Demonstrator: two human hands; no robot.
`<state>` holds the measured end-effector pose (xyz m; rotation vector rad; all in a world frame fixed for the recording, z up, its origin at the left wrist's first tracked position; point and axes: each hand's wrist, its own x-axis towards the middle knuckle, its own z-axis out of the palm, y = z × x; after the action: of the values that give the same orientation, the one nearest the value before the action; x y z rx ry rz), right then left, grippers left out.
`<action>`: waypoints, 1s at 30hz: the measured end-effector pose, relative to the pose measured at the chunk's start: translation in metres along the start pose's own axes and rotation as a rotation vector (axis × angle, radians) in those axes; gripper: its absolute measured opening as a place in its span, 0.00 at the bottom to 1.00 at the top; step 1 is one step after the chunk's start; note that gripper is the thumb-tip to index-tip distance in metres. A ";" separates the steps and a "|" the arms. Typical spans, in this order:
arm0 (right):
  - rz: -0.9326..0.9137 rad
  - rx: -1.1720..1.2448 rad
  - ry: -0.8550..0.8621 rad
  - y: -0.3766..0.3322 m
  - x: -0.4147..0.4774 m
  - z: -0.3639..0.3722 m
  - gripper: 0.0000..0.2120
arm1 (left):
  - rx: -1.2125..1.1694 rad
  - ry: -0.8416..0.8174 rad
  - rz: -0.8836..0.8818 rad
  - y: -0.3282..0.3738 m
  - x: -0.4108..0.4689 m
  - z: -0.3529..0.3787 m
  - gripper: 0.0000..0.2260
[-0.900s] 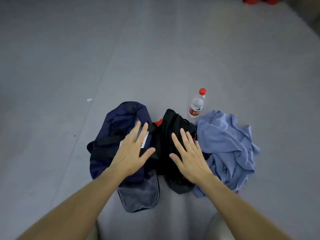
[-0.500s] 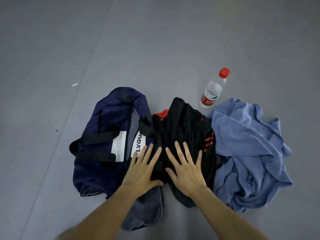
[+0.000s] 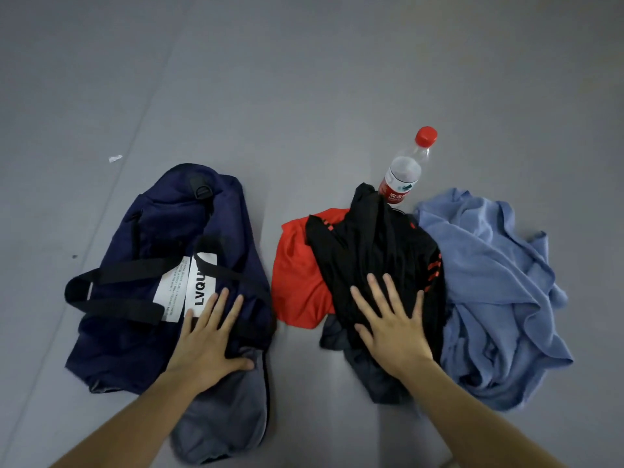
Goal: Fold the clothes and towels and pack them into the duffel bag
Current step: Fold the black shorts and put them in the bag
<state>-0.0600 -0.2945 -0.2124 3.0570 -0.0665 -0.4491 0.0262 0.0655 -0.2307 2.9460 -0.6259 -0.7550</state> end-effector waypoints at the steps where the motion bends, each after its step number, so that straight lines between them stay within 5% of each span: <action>1: 0.004 -0.010 -0.007 0.008 -0.002 0.001 0.33 | 0.017 0.001 -0.009 -0.007 -0.001 -0.003 0.58; 14: 0.046 -0.043 -0.054 0.080 -0.021 -0.013 0.29 | 0.106 -0.003 -0.018 -0.071 -0.013 -0.007 0.58; 18: 0.178 0.161 0.092 0.067 -0.018 -0.030 0.17 | 0.172 0.018 -0.029 -0.069 -0.021 -0.012 0.61; 23: 0.323 0.387 0.299 0.048 -0.015 -0.079 0.16 | 0.151 0.039 -0.032 -0.074 -0.043 -0.032 0.63; 30: 0.262 0.782 0.511 0.028 -0.017 -0.204 0.15 | 0.144 0.300 0.187 0.011 -0.049 -0.140 0.40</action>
<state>-0.0185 -0.3125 -0.0110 3.6913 -0.7712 0.5049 0.0484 0.0660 -0.0839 2.9799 -0.9432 -0.2541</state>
